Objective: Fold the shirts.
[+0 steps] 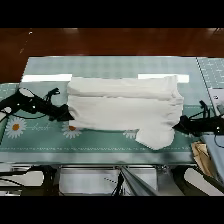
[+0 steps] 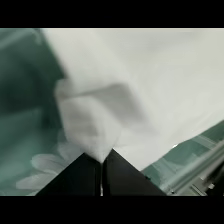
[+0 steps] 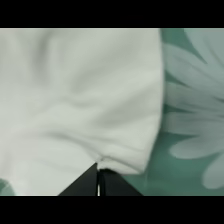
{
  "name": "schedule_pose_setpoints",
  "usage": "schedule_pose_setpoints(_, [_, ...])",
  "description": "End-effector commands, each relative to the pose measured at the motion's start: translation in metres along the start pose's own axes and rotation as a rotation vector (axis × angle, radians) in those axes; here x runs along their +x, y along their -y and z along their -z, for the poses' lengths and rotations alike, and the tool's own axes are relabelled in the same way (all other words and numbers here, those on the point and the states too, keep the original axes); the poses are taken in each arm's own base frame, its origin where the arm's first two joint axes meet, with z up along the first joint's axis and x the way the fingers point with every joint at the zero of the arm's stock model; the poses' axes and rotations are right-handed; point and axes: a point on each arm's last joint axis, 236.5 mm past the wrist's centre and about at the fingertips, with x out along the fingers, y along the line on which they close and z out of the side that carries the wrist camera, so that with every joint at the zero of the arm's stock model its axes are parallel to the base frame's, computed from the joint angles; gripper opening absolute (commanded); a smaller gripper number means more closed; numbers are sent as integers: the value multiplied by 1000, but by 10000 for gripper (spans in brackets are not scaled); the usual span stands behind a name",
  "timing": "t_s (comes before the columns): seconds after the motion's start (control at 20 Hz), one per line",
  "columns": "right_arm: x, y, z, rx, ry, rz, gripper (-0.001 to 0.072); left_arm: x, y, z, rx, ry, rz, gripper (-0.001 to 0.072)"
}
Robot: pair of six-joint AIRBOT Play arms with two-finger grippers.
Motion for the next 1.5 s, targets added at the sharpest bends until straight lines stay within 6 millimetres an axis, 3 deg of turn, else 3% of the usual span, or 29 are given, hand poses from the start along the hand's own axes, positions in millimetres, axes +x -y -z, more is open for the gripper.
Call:
schedule_pose_setpoints(0.0, [-47,-58,-45,-133,131,-131,32,-43,53,-30,105,113,88,24])
schedule_pose_setpoints(0.1, [-87,-104,-98,-133,341,-263,32,-81,94,-62,170,256,154,24])
schedule_pose_setpoints(0.2, [-119,-127,-138,-140,515,-293,31,-105,118,-86,208,356,183,24])
schedule_pose_setpoints(0.25, [-124,-132,-151,-165,565,-263,31,-111,120,-97,216,401,172,24])
schedule_pose_setpoints(0.45, [-94,-151,-188,-211,598,-208,31,-106,112,-122,179,469,156,24])
schedule_pose_setpoints(0.55, [-79,-150,-216,-198,623,-186,31,-98,103,-128,153,462,154,24])
schedule_pose_setpoints(0.75, [-52,-144,-251,-184,609,-168,31,-90,81,-159,80,540,136,24])
schedule_pose_setpoints(0.95, [-26,-123,-264,-141,588,-141,31,-79,70,-188,-29,602,200,24])
schedule_pose_setpoints(1.15, [-3,-115,-264,-114,551,-135,31,-43,52,-193,-82,532,216,25])
schedule_pose_setpoints(1.3, [4,-109,-266,-122,553,-109,33,-29,40,-193,-110,505,211,32])
schedule_pose_setpoints(1.35, [2,-107,-269,-120,565,-104,36,-29,38,-194,-115,507,210,100])
schedule_pose_setpoints(1.4, [-1,-108,-271,-120,576,-102,175,-32,37,-193,-117,508,214,254])
schedule_pose_setpoints(1.45, [-6,-107,-272,-122,586,-101,416,-36,37,-191,-115,497,226,436])
